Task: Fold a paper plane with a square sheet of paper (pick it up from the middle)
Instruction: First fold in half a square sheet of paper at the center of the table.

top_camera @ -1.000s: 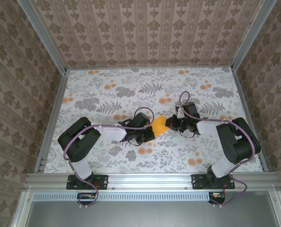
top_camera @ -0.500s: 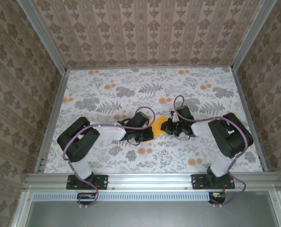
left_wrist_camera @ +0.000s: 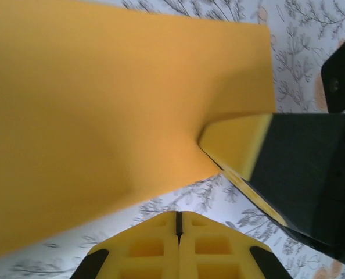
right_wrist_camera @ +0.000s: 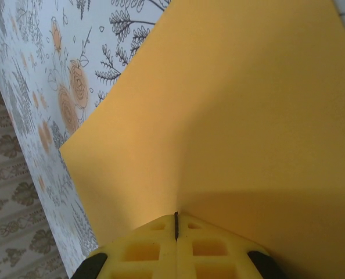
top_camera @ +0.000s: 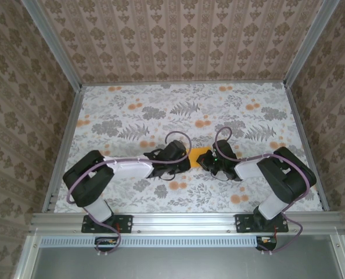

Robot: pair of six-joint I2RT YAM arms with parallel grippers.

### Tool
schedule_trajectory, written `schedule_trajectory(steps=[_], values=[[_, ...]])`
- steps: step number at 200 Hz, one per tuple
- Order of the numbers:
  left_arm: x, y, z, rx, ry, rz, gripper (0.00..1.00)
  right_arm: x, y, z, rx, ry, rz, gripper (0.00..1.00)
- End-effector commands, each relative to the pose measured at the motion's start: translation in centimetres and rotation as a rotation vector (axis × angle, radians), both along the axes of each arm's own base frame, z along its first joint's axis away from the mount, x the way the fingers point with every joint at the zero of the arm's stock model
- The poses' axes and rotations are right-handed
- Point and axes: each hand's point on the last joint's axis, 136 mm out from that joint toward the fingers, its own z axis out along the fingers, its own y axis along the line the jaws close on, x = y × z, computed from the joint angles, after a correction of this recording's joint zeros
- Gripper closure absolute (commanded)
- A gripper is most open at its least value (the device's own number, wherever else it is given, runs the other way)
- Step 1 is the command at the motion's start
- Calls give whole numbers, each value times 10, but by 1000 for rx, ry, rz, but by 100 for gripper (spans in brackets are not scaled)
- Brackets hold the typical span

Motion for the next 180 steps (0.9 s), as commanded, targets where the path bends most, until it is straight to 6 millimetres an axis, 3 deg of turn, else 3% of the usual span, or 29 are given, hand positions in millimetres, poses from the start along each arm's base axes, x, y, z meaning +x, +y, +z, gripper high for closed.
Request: schedule_trajectory(steps=[1, 56, 134, 180], values=[[14, -6, -8, -32, 3, 131, 100, -19, -27, -37, -112, 123, -106, 100], [33, -8, -10, -55, -98, 150, 100, -24, -27, -39, -111, 125, -86, 100], [19, 1, -44, -94, 18, 216, 100, -28, -36, -39, -134, 122, -117, 100], [18, 29, -58, -42, 36, 301, 100, -36, -47, -44, -186, 140, -132, 100]])
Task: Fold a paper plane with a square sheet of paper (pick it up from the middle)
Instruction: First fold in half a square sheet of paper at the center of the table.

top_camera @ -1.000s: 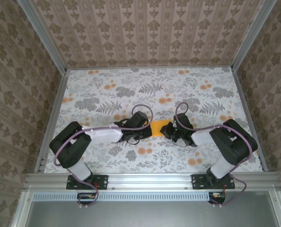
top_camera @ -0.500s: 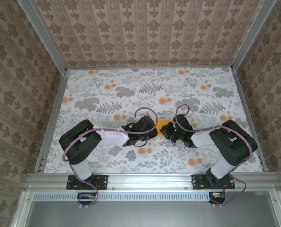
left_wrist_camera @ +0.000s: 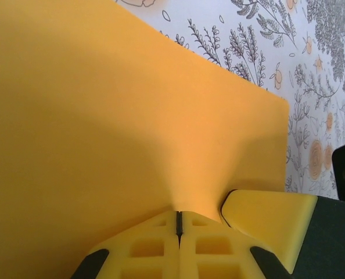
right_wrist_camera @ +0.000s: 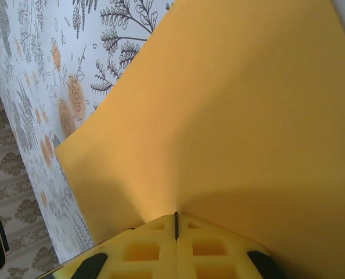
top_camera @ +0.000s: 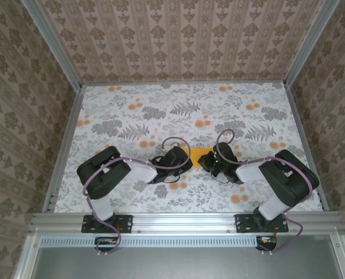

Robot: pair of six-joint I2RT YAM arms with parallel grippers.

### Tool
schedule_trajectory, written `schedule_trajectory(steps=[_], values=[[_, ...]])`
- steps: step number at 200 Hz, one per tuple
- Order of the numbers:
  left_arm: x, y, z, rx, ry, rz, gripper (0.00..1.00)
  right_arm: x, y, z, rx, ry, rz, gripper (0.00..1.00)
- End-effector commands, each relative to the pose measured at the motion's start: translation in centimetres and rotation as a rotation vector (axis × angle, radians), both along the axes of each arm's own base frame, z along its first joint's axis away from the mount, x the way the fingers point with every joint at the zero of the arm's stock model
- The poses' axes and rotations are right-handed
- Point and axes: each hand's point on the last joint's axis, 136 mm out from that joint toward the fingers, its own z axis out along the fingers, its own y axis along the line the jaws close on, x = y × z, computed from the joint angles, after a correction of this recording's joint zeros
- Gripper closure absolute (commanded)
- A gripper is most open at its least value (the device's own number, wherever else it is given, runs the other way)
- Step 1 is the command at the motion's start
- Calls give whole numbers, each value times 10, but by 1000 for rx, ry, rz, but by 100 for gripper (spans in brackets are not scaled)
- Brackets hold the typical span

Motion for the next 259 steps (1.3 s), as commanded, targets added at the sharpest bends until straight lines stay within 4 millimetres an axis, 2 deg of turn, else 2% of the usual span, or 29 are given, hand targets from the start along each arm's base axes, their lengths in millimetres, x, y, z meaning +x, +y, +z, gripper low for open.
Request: schedule_trajectory(steps=[1, 62, 108, 143, 169, 191, 208, 228, 259], values=[[-6, 37, -32, 110, 69, 87, 100, -33, -38, -44, -168, 157, -67, 100], [-7, 87, -34, 205, 72, 194, 100, -43, -50, -57, -232, 194, -74, 100], [-8, 127, -40, 275, 103, 275, 100, -43, -53, -58, -250, 198, -76, 100], [-11, 143, -40, 289, 107, 294, 100, -42, -53, -58, -258, 202, -75, 100], [-3, 143, -26, 246, 81, 233, 100, -27, -39, -40, -251, 144, -11, 100], [11, 142, -1, 218, 50, 146, 100, -10, -21, -11, -261, 59, 106, 100], [20, 151, 18, 272, 53, 100, 100, 0, -13, 12, -293, 4, 183, 100], [27, 167, 36, 326, 67, 84, 86, 7, -5, 35, -333, -40, 250, 100], [31, 194, 46, 337, 113, 126, 56, 12, 14, 49, -409, -49, 330, 85]])
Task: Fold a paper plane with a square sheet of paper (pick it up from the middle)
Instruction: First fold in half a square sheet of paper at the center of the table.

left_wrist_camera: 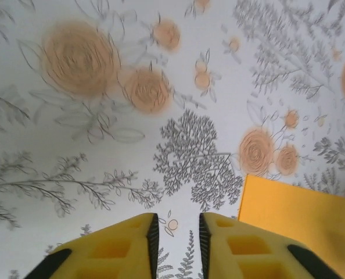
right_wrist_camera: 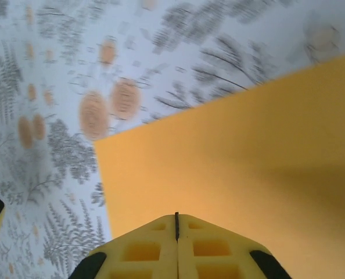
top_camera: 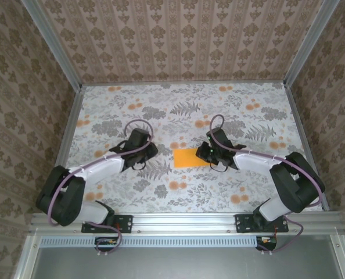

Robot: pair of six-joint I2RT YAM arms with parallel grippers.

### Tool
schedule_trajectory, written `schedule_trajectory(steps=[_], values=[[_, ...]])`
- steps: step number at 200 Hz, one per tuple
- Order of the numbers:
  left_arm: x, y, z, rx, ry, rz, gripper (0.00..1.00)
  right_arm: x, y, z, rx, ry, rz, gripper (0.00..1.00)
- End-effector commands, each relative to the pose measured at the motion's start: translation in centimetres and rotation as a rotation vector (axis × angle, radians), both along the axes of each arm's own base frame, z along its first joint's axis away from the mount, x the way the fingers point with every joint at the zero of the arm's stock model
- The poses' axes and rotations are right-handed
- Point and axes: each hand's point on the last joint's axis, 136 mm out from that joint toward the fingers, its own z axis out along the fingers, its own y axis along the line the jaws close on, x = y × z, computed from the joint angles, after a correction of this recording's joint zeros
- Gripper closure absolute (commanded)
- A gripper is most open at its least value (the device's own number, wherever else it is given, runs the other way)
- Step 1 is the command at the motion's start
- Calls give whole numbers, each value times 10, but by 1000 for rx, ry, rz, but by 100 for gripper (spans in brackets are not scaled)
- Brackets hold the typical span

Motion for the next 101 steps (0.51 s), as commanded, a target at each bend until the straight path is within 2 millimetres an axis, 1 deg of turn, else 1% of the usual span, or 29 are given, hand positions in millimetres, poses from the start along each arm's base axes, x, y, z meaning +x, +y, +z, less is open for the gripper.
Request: schedule_trajectory(steps=[1, 7, 15, 30, 32, 35, 50, 80, 101], values=[[-21, 27, -8, 85, 110, -45, 55, -11, 3, -1, -141, 31, 95, 85], [-21, 31, -6, 82, 115, -35, 49, -10, 8, -1, -153, 34, 107, 84], [-21, 37, -5, 82, 120, -23, 45, -8, 16, -2, -171, 39, 124, 84], [-24, 44, -2, 86, 123, -20, 41, -5, 32, -6, -198, 55, 164, 84], [-22, 50, -3, 86, 126, -1, 40, -5, 34, -7, -202, 59, 169, 84], [-21, 54, -2, 87, 127, 8, 39, -3, 38, -7, -203, 58, 175, 84], [-24, 64, 0, 102, 136, 20, 35, 2, 53, -13, -223, 68, 203, 85], [-32, 80, 0, 139, 147, 29, 32, 9, 78, -24, -263, 97, 254, 87], [-37, 84, -1, 150, 148, 30, 31, 6, 90, -35, -296, 120, 291, 87]])
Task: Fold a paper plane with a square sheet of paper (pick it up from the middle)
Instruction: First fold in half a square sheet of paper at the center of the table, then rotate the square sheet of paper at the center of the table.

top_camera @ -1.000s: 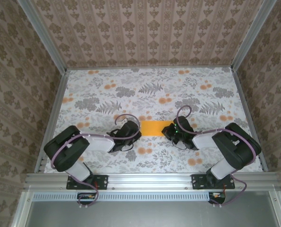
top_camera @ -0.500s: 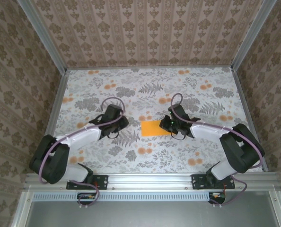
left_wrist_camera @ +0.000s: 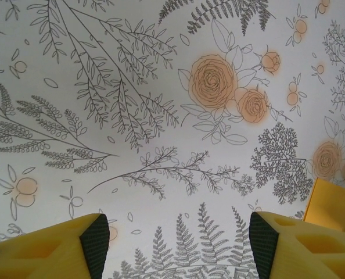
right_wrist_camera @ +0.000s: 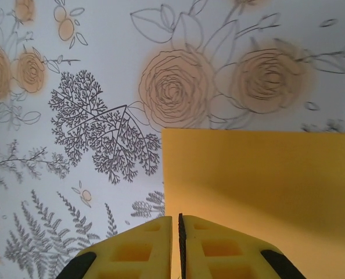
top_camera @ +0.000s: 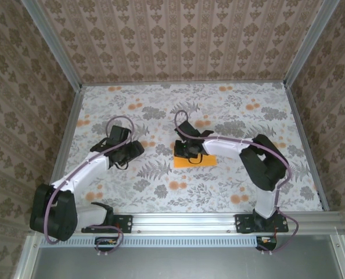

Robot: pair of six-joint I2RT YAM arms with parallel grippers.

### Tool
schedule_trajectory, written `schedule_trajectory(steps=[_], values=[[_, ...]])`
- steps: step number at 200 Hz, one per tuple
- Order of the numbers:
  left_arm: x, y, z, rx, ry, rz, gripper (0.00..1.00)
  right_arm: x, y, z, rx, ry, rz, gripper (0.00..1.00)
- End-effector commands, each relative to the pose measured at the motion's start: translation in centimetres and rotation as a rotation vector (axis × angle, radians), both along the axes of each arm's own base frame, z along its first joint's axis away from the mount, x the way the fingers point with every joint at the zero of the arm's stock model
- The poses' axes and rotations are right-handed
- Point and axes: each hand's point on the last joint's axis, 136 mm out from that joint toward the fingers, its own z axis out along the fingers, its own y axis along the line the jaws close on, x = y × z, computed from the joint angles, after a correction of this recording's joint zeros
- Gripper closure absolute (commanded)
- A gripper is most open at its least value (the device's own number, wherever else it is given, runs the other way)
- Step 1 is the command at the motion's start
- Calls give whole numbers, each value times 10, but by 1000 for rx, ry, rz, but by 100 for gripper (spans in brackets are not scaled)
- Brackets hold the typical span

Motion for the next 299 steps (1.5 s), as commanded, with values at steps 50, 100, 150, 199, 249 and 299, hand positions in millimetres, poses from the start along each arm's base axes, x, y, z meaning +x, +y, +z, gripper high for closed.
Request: schedule_trajectory(steps=[50, 100, 150, 199, 249, 299], values=[[-21, 4, -17, 5, 67, -38, 31, -39, 0, -38, -152, 142, 156, 89], [-19, -1, -16, 6, 66, -65, 30, -115, -33, -42, -170, 300, 391, 87], [-19, -16, -13, 8, 58, -127, 23, -88, -66, 19, -105, 92, 313, 59], [-20, -46, -8, -16, 41, -224, 21, -43, -121, 24, -201, 30, -62, 51], [-20, -72, -5, -45, 32, -291, 18, -20, -137, 10, -259, 45, -199, 46], [-20, -89, -12, -39, 60, -353, 12, -3, -140, -18, -364, 56, -182, 45]])
